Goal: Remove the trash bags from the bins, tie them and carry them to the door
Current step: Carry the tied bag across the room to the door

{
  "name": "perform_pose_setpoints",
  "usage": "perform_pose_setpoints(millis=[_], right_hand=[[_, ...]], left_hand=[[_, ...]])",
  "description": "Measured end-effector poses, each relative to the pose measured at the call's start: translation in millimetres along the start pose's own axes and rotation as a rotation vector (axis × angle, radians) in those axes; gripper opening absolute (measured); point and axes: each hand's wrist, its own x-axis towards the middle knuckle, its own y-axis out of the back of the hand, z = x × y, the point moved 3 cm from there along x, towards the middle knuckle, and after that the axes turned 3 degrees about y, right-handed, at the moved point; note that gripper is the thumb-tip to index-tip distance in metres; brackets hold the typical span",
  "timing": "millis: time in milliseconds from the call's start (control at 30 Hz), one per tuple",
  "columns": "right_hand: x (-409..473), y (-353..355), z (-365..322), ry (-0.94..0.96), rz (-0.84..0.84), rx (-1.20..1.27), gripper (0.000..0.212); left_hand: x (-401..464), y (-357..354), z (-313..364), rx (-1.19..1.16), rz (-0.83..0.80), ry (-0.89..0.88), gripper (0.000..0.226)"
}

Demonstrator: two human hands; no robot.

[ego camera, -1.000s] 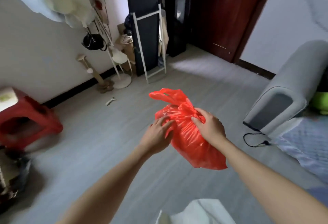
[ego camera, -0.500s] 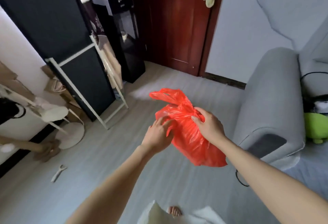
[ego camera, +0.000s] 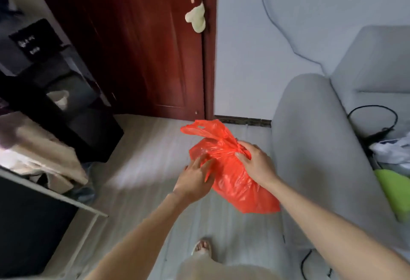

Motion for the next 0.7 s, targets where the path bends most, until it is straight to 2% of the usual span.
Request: perform_pose_setpoints(millis=[100,233,367,567,700], right_hand=[[63.7,24.6,21.8,-0.094,0.058,-0.008,0.042],[149.5,46.3,67.1,-0.188,0.096,-0.004,0.042],[248.3,52.9,116.2,-0.209,0.047,-0.016,0.041],[416.8,2.0,234.9,-0.240,-0.102,-0.064,0.041],[514.7,-58.5,325.6,-0.280,-0.119,-0.135,0.041]], left_hand=[[83.5,9.1,11.9,0.009,-0.068,-0.082,0.048],[193.5,4.5,32.6,-0.026,-0.154,-0.138,0.060],[298.3,-18.1,41.3,-0.010,-0.199,-0.127,0.050],[485.1,-114.5,17.9,0.050,-0.329,-0.029,0.053],[596.3,-200.5,-17.9,0.059,-0.300,0.007,0.052]])
